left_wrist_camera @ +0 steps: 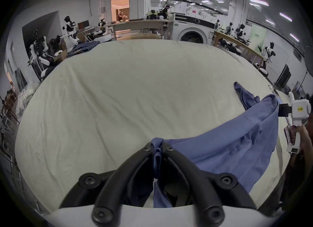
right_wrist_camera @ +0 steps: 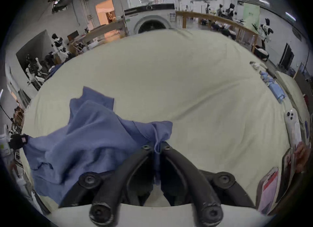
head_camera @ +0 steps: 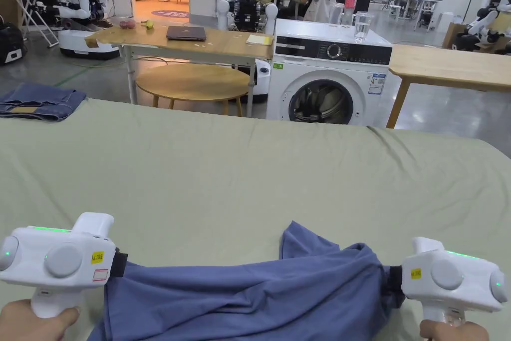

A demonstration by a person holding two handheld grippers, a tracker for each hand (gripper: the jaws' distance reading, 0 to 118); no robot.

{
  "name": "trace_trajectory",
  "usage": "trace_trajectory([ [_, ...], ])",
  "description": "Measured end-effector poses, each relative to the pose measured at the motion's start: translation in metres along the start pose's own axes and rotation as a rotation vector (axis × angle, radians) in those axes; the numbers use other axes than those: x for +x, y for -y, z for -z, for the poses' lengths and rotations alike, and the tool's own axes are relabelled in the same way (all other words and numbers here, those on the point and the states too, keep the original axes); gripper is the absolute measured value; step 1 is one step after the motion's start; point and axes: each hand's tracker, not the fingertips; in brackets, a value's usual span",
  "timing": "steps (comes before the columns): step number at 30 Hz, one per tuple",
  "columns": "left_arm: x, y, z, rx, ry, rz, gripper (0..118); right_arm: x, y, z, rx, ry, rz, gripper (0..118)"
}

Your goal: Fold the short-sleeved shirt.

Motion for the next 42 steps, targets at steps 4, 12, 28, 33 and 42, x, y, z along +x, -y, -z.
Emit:
trace_trajectory([
  [4,-0.002,-0.019,-0.023,0.069,-0.003,0.0,2,-0.001,-0.022,-0.043,0.134,-0.012,-0.024,4],
  [12,-0.022,-0.082,-0.091,0.237,-0.015,-0.026,2,-0.019,-0.078,-0.123,0.361,-0.011,-0.083,4],
  [28,-0.06,-0.237,-0.18,0.405,-0.111,-0.025,2,-0.075,-0.2,-0.197,0.588,0.053,-0.174,4],
  [33,-0.062,-0.264,-0.191,0.447,-0.123,-0.04,2,-0.088,-0.229,-0.201,0.62,0.06,-0.174,4],
  [42,-0.059,-0.212,-0.157,0.408,-0.113,-0.014,2,-0.076,-0.185,-0.163,0.538,0.086,-0.191,4],
])
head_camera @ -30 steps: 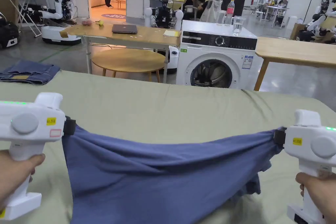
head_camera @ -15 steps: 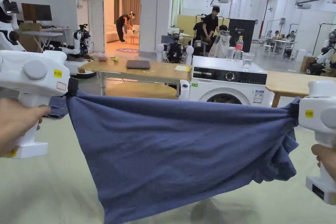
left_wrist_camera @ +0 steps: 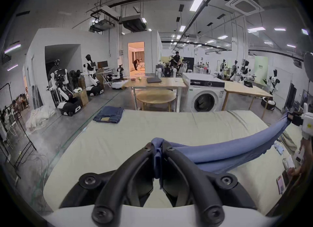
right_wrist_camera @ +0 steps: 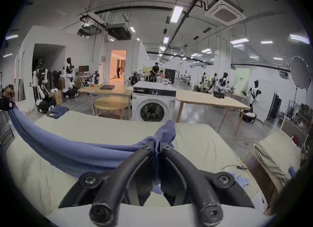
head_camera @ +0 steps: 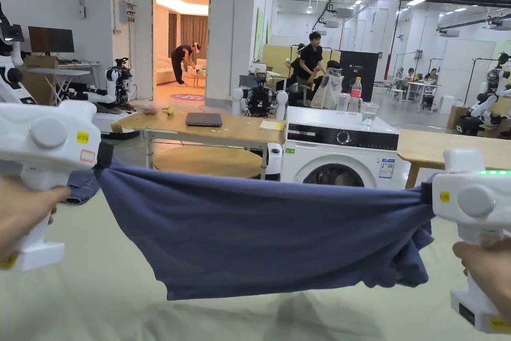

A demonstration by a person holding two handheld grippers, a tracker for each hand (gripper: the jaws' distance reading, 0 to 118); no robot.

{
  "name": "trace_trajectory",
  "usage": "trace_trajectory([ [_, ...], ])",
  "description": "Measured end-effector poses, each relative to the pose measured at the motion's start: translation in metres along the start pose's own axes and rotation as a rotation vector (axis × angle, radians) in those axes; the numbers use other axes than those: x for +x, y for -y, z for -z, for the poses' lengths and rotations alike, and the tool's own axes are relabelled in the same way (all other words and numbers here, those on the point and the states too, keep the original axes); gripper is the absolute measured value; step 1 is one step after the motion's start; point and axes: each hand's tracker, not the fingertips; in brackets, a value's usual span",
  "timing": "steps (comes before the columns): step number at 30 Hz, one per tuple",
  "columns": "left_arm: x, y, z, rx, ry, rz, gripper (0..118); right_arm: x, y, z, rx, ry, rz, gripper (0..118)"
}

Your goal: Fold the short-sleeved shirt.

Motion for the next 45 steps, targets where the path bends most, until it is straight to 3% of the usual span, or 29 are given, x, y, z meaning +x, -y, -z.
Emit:
trace_trajectory([
  [16,0.006,0.266,-0.068,-0.176,0.05,-0.074,2,0.011,0.229,-0.07,-0.222,0.01,-0.08,4],
  [26,0.009,0.348,-0.055,-0.326,0.023,-0.081,2,0.007,0.29,-0.078,-0.34,0.006,-0.045,9],
  [28,0.006,0.352,-0.048,-0.336,0.023,-0.079,5,0.006,0.294,-0.077,-0.34,0.008,-0.049,19],
  [29,0.006,0.35,-0.048,-0.336,0.023,-0.084,15,0.005,0.294,-0.079,-0.334,0.011,-0.05,31],
  [30,0.007,0.349,-0.049,-0.332,0.02,-0.088,32,0.003,0.292,-0.082,-0.323,0.02,-0.05,51],
  [31,0.008,0.345,-0.051,-0.327,0.014,-0.091,43,0.001,0.288,-0.085,-0.301,0.037,-0.05,57],
  [33,0.009,0.334,-0.055,-0.295,-0.004,-0.088,53,-0.003,0.281,-0.092,-0.251,0.038,-0.042,57],
  [39,0.035,0.294,-0.074,-0.107,0.054,-0.096,54,-0.032,0.251,-0.114,-0.093,-0.031,0.019,56],
  [41,0.05,0.283,-0.078,-0.047,0.064,-0.086,52,-0.048,0.242,-0.122,-0.031,-0.051,0.029,48],
  [43,0.069,0.274,-0.082,0.021,0.069,-0.057,31,-0.067,0.234,-0.129,0.034,-0.063,0.023,19],
  [45,0.087,0.267,-0.083,0.079,0.051,-0.021,8,-0.084,0.226,-0.133,0.074,-0.076,0.012,8],
])
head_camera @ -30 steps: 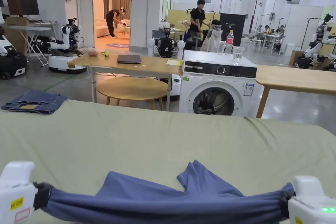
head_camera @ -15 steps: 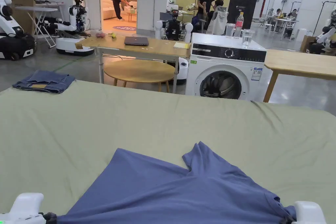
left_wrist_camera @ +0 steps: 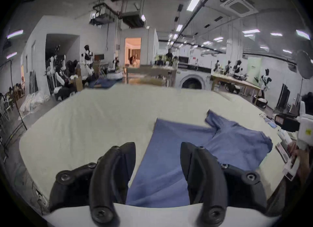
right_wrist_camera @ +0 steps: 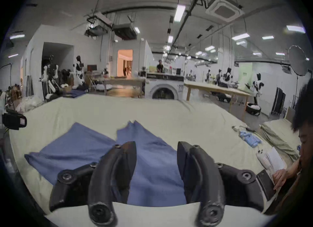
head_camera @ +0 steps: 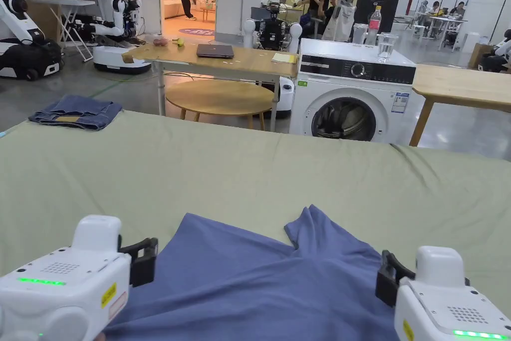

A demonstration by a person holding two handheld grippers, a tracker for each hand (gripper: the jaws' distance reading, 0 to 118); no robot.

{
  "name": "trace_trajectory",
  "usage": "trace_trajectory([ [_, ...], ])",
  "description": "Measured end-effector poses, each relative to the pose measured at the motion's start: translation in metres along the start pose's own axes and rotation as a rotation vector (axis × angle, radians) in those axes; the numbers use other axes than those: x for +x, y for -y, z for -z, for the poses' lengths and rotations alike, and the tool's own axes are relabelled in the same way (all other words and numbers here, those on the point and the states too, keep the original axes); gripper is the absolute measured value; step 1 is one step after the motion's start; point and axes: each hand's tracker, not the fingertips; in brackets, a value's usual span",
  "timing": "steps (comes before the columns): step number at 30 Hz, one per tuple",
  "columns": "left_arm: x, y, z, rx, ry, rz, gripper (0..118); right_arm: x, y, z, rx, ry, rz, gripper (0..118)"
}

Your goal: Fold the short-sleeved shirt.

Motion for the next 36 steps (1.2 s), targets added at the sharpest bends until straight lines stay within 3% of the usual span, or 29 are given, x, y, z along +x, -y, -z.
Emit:
trace_trajectory([
  [1,0.009,-0.002,0.0,0.021,-0.001,0.03,2,-0.008,-0.003,0.0,0.015,-0.007,0.0,0],
  [9,0.055,-0.006,0.011,0.081,-0.039,0.114,0,-0.041,-0.019,0.007,0.054,-0.031,0.066,0],
  [15,0.05,-0.011,0.015,0.026,-0.058,0.061,0,-0.042,-0.016,0.012,0.018,-0.085,0.095,0],
  [20,0.016,-0.008,0.006,-0.096,-0.052,0.009,0,-0.042,-0.008,0.015,-0.004,-0.084,0.065,0],
  [25,-0.048,0.006,0.004,-0.285,-0.012,-0.191,1,-0.041,0.002,0.021,-0.046,-0.108,0.055,0],
  [28,-0.077,0.02,0.013,-0.406,-0.085,-0.207,46,-0.042,0.011,0.026,-0.079,-0.112,0.056,0],
  [30,-0.092,0.029,0.017,-0.462,-0.09,-0.257,61,-0.044,0.016,0.029,-0.105,-0.129,0.062,0],
  [33,-0.108,0.041,0.022,-0.482,-0.082,-0.346,61,-0.046,0.022,0.03,-0.127,-0.144,0.07,0],
  [36,-0.114,0.049,0.036,-0.543,-0.112,-0.335,61,-0.048,0.025,0.031,-0.136,-0.143,0.055,0],
])
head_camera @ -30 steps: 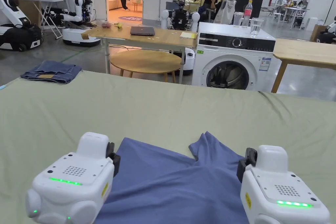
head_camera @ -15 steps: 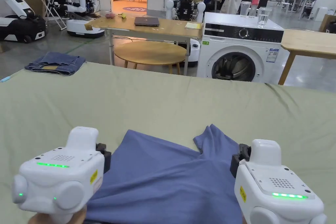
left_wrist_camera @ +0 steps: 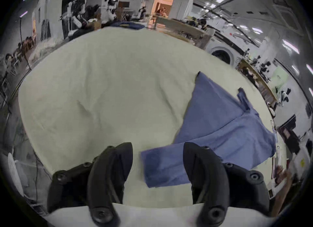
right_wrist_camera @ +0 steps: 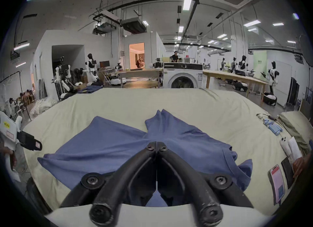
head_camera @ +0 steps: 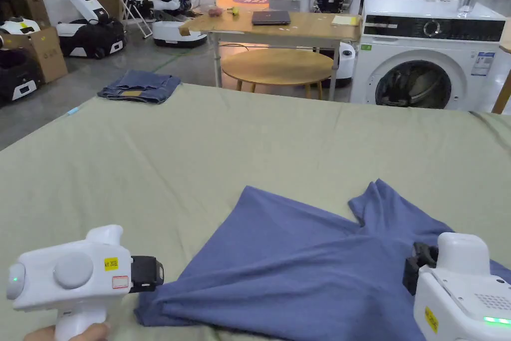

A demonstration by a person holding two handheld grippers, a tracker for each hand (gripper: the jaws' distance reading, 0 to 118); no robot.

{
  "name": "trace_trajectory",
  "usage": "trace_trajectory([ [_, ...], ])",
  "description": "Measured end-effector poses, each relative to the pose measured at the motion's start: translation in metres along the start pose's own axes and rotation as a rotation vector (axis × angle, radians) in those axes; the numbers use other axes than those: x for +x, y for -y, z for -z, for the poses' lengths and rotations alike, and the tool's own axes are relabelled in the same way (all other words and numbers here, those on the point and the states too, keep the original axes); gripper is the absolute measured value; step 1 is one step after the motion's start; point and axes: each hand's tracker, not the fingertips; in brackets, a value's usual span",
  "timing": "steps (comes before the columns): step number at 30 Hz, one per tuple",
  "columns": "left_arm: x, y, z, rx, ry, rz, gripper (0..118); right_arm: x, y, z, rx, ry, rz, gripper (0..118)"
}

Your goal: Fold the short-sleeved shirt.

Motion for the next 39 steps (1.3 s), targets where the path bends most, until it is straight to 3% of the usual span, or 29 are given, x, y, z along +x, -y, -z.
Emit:
trace_trajectory([
  [7,0.004,0.005,0.049,-0.121,-0.09,0.066,56,0.001,0.003,0.005,-0.021,0.003,-0.014,0],
  [8,0.012,0.007,0.045,-0.104,-0.115,0.109,49,0.001,0.005,0.005,-0.026,0.005,-0.017,0],
  [12,0.033,0.016,0.045,-0.086,-0.155,0.211,0,0.002,0.01,0.009,-0.041,0.008,-0.012,0],
  [14,0.042,0.022,0.044,-0.063,-0.133,0.277,0,0.003,0.011,0.013,-0.057,0.0,0.003,0],
  [17,0.042,0.026,0.046,-0.056,-0.13,0.271,0,0.012,0.004,0.017,-0.089,-0.051,0.11,0],
  [24,0.026,0.023,0.036,-0.022,-0.073,0.196,0,0.058,-0.041,0.069,-0.17,-0.015,0.059,1],
  [25,0.025,0.023,0.035,-0.02,-0.069,0.186,0,0.068,-0.049,0.084,-0.202,-0.01,0.043,9],
  [26,0.025,0.022,0.034,-0.016,-0.067,0.184,0,0.077,-0.058,0.1,-0.24,0.001,0.026,24],
  [27,0.025,0.023,0.033,-0.013,-0.067,0.183,0,0.086,-0.066,0.115,-0.262,0.012,0.016,51],
  [28,0.026,0.023,0.033,-0.014,-0.068,0.187,0,0.094,-0.074,0.134,-0.308,0.037,-0.013,62],
  [32,0.026,0.021,0.032,-0.018,-0.066,0.181,0,0.122,-0.092,0.2,-0.491,0.024,-0.017,63],
  [35,0.026,0.022,0.033,-0.022,-0.068,0.173,0,0.123,-0.091,0.23,-0.55,0.002,-0.034,63],
  [39,0.033,0.022,0.035,-0.027,-0.094,0.227,0,0.123,-0.078,0.263,-0.65,-0.039,0.003,62],
])
